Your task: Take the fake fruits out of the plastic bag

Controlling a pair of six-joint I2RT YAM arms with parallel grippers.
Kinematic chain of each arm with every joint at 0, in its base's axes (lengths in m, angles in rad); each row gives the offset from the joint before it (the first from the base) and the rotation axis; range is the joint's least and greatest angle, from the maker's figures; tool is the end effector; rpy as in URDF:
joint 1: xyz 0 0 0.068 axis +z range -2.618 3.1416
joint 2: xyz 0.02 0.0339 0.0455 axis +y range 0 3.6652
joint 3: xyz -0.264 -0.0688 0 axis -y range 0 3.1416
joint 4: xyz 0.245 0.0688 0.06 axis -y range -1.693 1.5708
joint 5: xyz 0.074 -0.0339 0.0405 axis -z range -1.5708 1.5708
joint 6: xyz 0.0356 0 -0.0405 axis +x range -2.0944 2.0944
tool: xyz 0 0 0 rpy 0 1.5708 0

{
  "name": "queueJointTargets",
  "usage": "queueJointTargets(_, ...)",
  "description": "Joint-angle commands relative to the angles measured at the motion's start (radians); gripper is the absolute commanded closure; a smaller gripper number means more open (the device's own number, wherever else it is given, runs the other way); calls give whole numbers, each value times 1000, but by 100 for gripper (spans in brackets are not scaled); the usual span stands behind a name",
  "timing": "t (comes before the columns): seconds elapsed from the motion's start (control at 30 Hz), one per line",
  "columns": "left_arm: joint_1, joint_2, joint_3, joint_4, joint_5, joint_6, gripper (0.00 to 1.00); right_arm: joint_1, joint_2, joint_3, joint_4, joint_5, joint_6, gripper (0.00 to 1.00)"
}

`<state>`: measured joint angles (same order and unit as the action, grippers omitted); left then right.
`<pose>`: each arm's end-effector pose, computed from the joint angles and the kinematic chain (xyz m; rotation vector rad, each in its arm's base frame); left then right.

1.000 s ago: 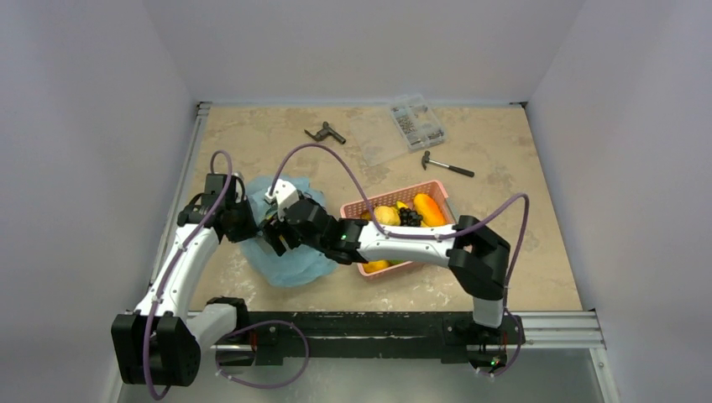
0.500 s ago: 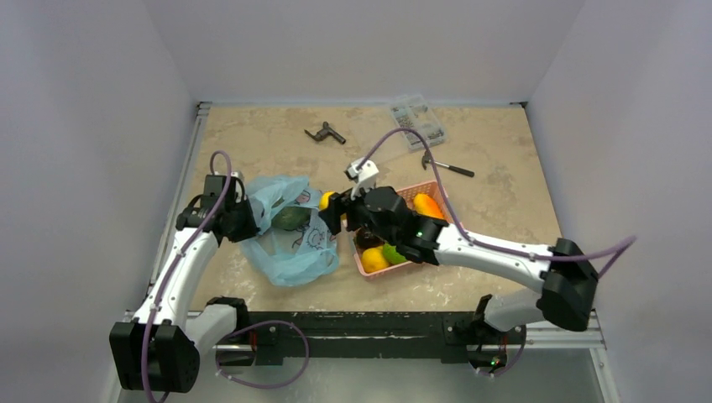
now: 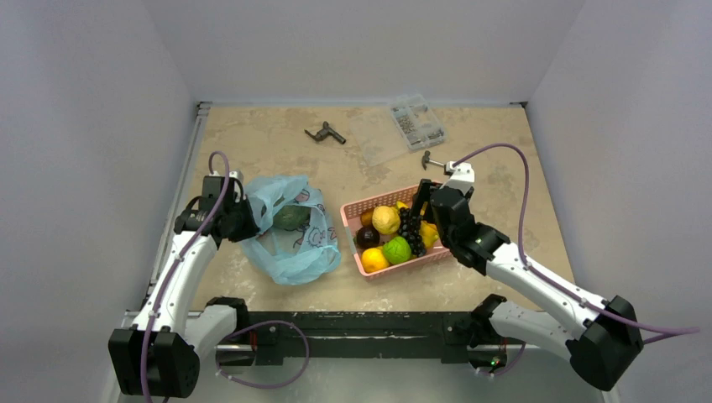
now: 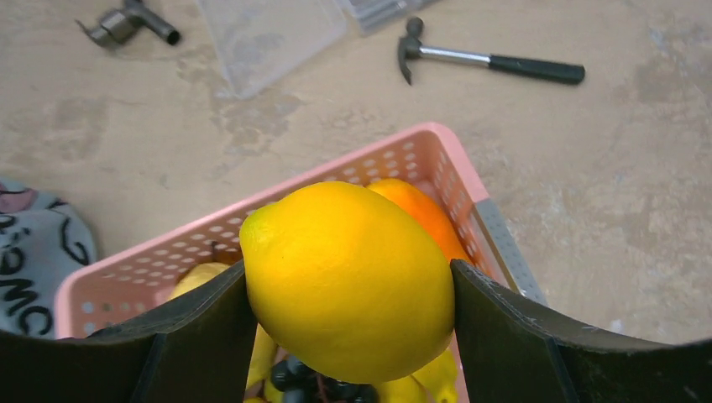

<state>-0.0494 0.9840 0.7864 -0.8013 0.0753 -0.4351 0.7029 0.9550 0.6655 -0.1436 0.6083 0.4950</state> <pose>0.1847 -0.0118 0.2520 -0.4683 2.5478 -0.2774 0.1758 0.1223 0.2733 0.1811 1.9185 0.1912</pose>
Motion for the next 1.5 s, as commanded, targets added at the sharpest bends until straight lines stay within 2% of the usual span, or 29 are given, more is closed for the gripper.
queueJointTargets(0.0, -10, -5, 24, 13, 14, -2, 100, -53, 75, 1, -82, -20, 106, 82)
queueJointTargets(0.03, -11, -6, 24, 13, 13, -2, 100, -53, 96, 8, -103, -21, 120, 82)
queueJointTargets(0.13, -15, -7, 24, 14, 20, -4, 100, -54, 119, 7, -99, -64, 115, 60)
queueJointTargets(0.23, -20, -9, 23, 14, 22, -2, 100, -53, 86, -20, -56, -104, 92, 46)
queueJointTargets(0.43, -27, -5, 25, 13, 15, -2, 100, -54, 38, -42, -15, -130, 46, 6)
queueJointTargets(0.47, -27, -5, 24, 11, 11, -2, 100, -54, 44, -31, -23, -133, 30, 2)
queueJointTargets(0.67, -36, -4, 28, 1, -15, -3, 100, -54, 33, 11, 8, -207, -43, 1)
queueJointTargets(0.83, -38, -14, 29, 0, -20, -3, 100, -39, 30, 43, 122, -369, -160, 1)
queueJointTargets(0.9, -38, -17, 26, 4, -23, -5, 100, 2, 61, 81, 97, -314, -162, 1)
queueJointTargets(1.0, -38, -12, 30, -1, -20, -3, 100, 157, 107, 121, 116, -146, -200, 1)
queueJointTargets(1.1, -38, -21, 29, -1, -23, -6, 100, 300, 202, 166, 186, -116, -223, 1)
queueJointTargets(1.23, -39, -31, 25, 1, -35, -6, 100, 432, 388, 253, 298, -180, -244, 1)
queueJointTargets(1.37, -38, -45, 36, 1, 22, 15, 100, 469, 535, 298, 468, -424, -132, 1)
queueJointTargets(1.47, -38, -65, 32, 10, 50, 30, 100, 492, 627, 355, 510, -503, -116, 5)
